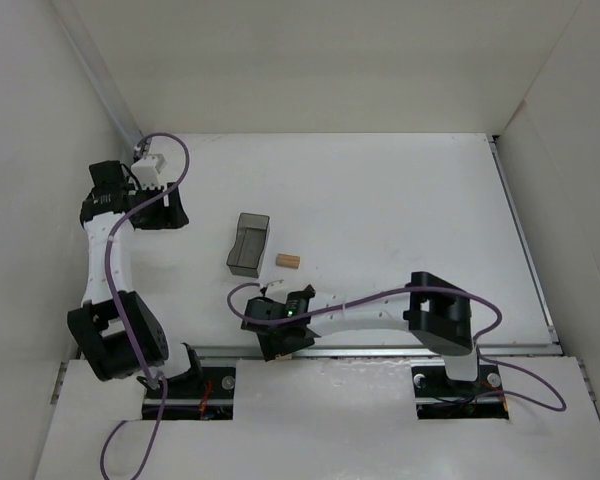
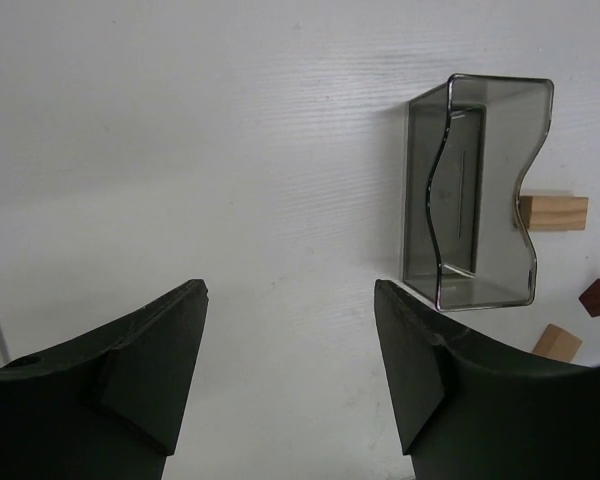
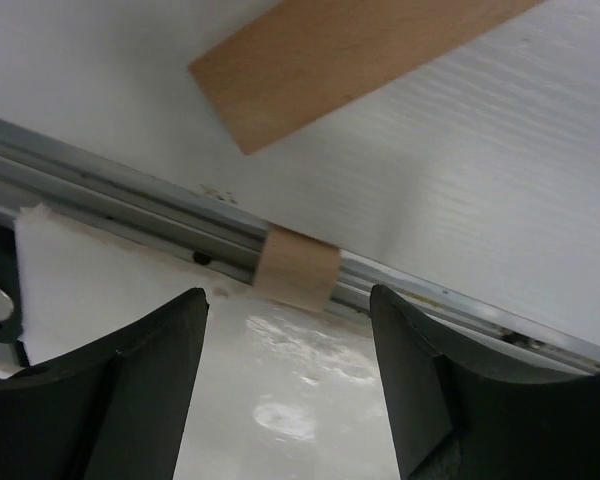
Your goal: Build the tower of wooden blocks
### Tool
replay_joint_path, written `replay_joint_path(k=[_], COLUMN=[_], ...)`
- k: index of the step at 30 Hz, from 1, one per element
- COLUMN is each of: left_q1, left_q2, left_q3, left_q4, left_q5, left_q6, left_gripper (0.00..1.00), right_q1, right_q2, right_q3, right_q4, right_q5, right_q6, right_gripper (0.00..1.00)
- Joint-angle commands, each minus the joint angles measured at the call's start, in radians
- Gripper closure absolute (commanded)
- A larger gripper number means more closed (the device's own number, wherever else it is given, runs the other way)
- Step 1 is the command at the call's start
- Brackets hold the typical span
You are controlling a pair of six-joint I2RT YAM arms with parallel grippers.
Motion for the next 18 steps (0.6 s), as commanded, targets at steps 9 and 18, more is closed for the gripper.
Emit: replay_joint_path(k=[9,18], left_q1=[0.001,0.001], left_q2=[-0.167,-0.158], left_q3=[-0.004,-0.013], left_q4=[-0.082,-0.082], left_q5=[-0.014,0.014], left_q6=[0.077,0.077], left_gripper=[0.34,0.34], right_q1=[0.038,0.038], right_q2=[0.086,0.115], right_q3=[0.105,0.129], right_q4=[-0.157,-0.148], right_q5=[0.065,0.096], right_q6=[0.226,0.225], right_gripper=[0.35,0.44])
